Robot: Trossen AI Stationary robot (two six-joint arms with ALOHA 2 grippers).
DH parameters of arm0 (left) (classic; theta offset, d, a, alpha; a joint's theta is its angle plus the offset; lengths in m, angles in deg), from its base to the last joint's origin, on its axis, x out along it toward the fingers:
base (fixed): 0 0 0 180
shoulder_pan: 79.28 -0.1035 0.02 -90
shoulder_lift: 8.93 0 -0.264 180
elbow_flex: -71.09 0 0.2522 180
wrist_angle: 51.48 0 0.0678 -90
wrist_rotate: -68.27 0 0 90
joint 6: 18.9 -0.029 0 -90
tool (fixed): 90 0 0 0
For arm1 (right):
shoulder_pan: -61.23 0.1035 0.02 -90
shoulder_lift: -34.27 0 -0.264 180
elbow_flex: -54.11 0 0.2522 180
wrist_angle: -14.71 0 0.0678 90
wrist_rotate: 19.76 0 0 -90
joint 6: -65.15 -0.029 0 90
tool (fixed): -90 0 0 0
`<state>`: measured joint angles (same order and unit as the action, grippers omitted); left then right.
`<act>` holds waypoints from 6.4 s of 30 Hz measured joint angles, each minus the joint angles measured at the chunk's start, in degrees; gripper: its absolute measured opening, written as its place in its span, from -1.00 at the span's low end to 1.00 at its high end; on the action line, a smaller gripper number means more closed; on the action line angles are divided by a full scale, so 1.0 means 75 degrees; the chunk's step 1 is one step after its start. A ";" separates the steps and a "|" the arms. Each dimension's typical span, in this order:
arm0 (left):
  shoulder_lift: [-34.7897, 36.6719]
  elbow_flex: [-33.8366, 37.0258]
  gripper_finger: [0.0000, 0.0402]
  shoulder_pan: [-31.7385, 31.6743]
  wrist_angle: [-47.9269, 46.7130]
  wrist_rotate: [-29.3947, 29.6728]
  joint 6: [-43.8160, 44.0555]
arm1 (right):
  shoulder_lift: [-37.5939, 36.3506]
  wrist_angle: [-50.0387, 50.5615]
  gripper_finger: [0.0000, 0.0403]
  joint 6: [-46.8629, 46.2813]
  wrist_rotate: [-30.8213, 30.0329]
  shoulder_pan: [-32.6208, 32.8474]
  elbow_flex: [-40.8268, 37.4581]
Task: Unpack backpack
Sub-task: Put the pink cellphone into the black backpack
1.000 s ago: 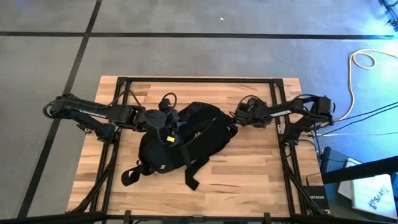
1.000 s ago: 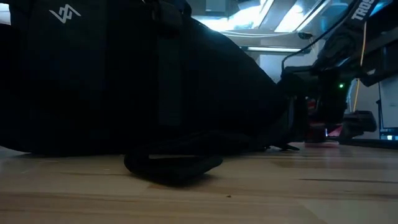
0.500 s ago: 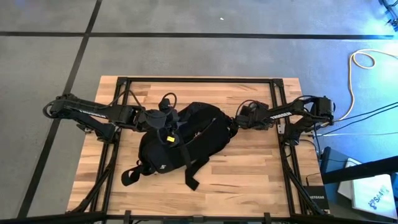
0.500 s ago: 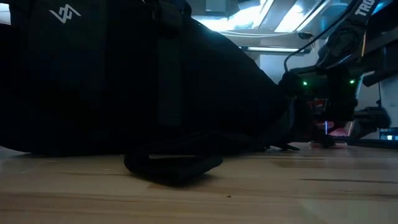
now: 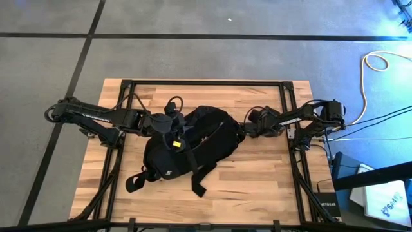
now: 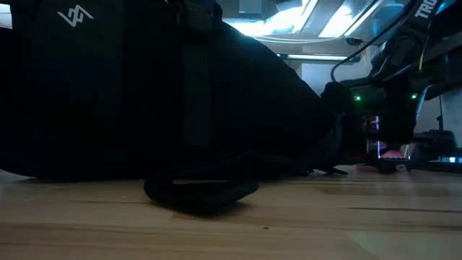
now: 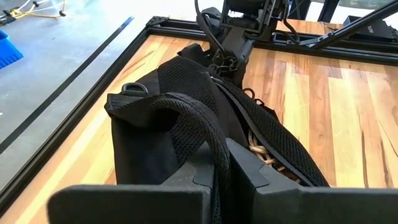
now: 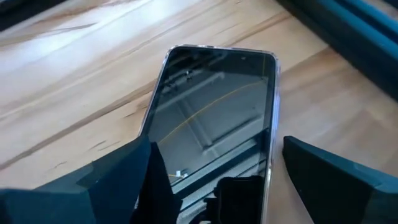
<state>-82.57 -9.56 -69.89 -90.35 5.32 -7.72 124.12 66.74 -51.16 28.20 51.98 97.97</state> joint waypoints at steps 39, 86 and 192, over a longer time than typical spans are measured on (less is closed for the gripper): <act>0.0000 0.0000 -0.97 0.0000 0.0000 0.0000 -0.0001 | -0.0640 -0.0670 0.76 0.1817 0.0077 -0.0731 0.0051; 0.0000 0.0000 -0.97 0.0000 0.0000 0.0000 0.0000 | -0.0020 -0.0690 0.78 0.1381 0.0425 -0.0868 0.0442; 0.0000 0.0003 -0.97 0.0003 0.0000 -0.0003 0.0000 | 0.1628 -0.0400 0.78 0.3499 0.0030 -0.0912 0.1683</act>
<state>-82.57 -9.54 -69.87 -90.34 5.30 -7.72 136.33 63.74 -24.92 28.43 45.13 110.59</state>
